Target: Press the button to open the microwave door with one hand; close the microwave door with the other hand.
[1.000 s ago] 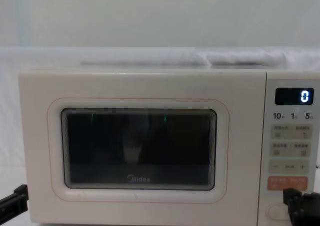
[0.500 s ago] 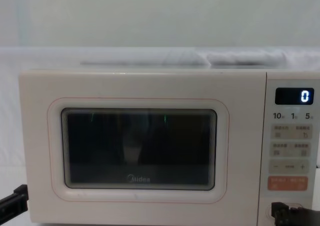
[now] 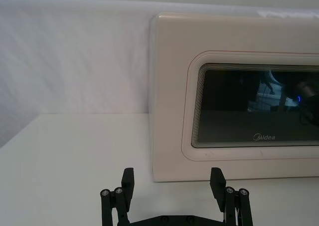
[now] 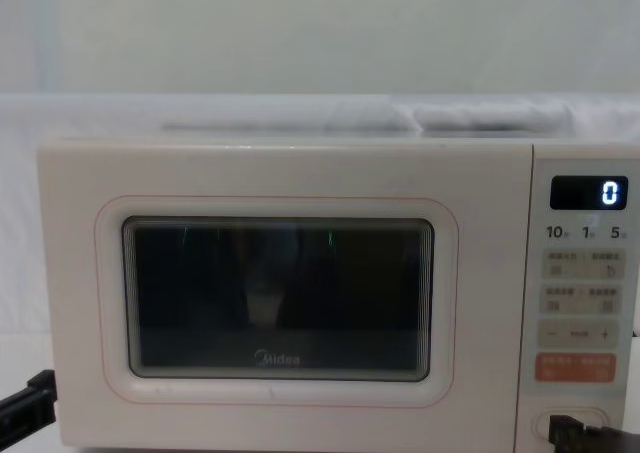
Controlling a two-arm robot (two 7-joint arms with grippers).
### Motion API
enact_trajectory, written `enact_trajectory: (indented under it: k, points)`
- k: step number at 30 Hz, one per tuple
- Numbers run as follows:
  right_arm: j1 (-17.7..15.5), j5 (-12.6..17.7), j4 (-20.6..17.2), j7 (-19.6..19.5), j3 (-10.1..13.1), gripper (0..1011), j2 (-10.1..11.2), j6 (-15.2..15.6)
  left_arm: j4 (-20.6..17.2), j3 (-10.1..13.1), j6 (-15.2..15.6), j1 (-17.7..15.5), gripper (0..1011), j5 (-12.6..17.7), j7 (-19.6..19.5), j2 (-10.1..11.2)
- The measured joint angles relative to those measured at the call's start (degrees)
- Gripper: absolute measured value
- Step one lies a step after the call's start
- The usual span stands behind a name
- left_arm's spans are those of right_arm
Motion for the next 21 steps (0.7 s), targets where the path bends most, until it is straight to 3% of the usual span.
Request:
enact_trajectory:
  k: [21]
  points:
    - [1.87, -1.76, 3.29, -1.26, -0.11, 0, -0.64, -1.73, 0.0, 0.0, 0.0, 0.0, 1001, 0.0, 0.0, 0.0]
